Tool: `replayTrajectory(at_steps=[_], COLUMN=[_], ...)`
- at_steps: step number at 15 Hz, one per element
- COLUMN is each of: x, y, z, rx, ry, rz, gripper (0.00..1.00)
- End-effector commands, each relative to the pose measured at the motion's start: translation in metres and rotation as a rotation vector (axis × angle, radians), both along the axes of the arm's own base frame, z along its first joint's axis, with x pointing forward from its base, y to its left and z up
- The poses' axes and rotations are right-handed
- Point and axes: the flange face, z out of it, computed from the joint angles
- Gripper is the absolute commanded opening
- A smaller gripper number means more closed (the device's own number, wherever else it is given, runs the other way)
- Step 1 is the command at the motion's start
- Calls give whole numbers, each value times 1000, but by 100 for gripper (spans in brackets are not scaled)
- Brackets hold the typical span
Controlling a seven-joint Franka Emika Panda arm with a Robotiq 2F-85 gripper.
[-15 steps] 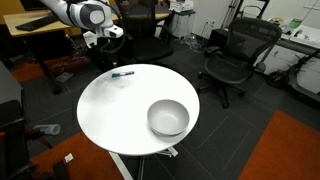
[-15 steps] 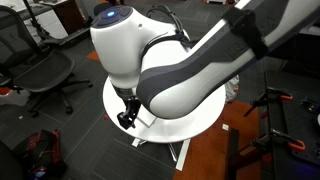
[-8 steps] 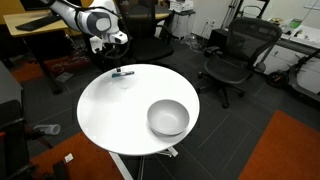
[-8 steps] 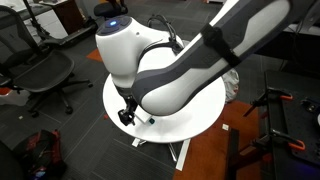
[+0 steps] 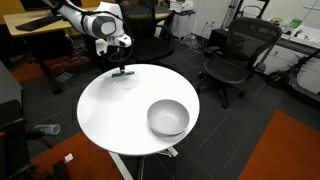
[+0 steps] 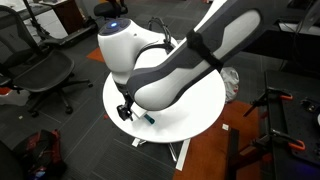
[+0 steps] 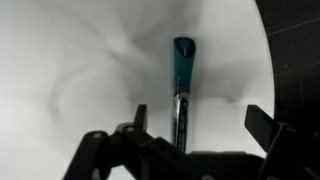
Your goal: Pick the marker and put it in the bowl
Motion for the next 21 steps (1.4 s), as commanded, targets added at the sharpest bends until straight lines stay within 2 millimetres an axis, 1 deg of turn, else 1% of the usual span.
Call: replayTrajectory(at_steps=[1,2,3,4,5,8,13,14,15,18,21], x=[10,12,13,14,16,19,22,22,22,20,14], y=[-2,-2,-3,-3,-3,-3,-3,-3,-2,-7,-25], z=[-4,-6,-8,-9,-9,-10,-11,-12,-11,1,16], rx=[6,3,0,0,-1,-1,2,3,5,15,28], ry=[18,22,23,24,23,21,14,15,15,21,45], rz=[-38,-40,-43,-44,-46,-50,-61,-60,-57,-75,-111], gripper=[100,100,85,72,66,41,3,0,4,5,5])
